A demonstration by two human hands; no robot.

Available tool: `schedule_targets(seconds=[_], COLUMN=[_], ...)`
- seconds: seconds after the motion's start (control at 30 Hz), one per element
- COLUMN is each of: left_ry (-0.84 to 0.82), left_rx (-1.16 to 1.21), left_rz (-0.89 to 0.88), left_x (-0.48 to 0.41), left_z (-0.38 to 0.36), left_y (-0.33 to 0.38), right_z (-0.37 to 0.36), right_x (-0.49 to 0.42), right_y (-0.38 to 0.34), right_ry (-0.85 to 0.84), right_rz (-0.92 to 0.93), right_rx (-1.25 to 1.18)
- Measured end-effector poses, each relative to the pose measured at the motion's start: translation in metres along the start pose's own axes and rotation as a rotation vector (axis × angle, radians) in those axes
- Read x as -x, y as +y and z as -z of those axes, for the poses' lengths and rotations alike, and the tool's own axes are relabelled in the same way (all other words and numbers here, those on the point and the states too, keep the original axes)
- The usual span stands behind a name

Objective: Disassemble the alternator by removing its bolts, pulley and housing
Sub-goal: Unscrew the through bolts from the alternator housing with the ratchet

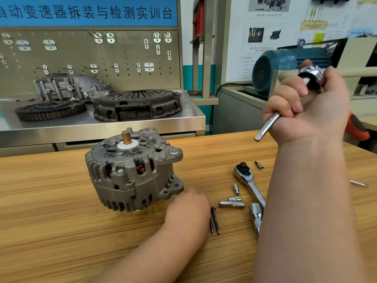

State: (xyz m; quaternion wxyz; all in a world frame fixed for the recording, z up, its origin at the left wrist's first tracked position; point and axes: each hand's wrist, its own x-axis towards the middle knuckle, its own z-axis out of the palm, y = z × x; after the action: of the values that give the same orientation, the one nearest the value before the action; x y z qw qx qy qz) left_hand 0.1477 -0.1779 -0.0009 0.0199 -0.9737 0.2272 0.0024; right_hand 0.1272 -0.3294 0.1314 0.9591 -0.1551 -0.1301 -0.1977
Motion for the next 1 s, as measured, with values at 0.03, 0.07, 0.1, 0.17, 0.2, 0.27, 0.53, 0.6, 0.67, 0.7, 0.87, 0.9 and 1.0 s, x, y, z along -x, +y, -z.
schedule_targets(seconds=[0.03,0.07,0.1,0.17,0.2,0.27,0.53,0.6,0.67,0.7,0.87,0.9,1.0], left_ry=[-0.008,-0.019,-0.029,-0.035,-0.016,0.029,0.251,0.298,0.318,0.325,0.378,0.384,0.403], left_rx=[-0.02,-0.033,-0.028,0.049,0.13,0.43,1.35,1.386,1.418,1.432,1.473,1.472,1.479], left_rz=[0.0,-0.002,-0.004,-0.004,0.0,0.005,-0.221,-0.253,-0.273,-0.28,-0.295,-0.294,-0.287], left_x=[0.0,0.0,0.001,0.003,0.004,0.005,0.016,0.018,0.02,0.021,0.025,0.026,0.027], left_z=[0.0,0.0,0.0,0.002,0.004,0.009,0.043,0.047,0.049,0.05,0.057,0.058,0.059], left_y=[0.0,0.001,0.001,-0.001,-0.002,-0.006,-0.021,-0.024,-0.026,-0.027,-0.03,-0.03,-0.031], right_z=[0.002,0.003,0.005,0.007,0.008,0.01,0.004,0.0,-0.004,-0.006,-0.013,-0.013,-0.016], right_x=[-0.001,-0.002,-0.003,-0.005,-0.006,-0.007,-0.01,-0.009,-0.007,-0.007,-0.003,-0.003,-0.001], right_y=[0.0,0.0,0.0,0.002,0.003,0.005,0.02,0.025,0.031,0.033,0.041,0.042,0.042], right_ry=[0.01,0.019,0.027,0.036,0.038,0.037,0.031,0.02,0.008,0.002,-0.022,-0.029,-0.054], right_rz=[0.005,0.013,0.021,0.019,0.011,-0.008,-0.081,-0.108,-0.126,-0.134,-0.136,-0.135,-0.14], right_rx=[-0.01,-0.021,-0.029,-0.039,-0.042,-0.042,-0.037,-0.037,-0.039,-0.04,-0.035,-0.032,-0.022])
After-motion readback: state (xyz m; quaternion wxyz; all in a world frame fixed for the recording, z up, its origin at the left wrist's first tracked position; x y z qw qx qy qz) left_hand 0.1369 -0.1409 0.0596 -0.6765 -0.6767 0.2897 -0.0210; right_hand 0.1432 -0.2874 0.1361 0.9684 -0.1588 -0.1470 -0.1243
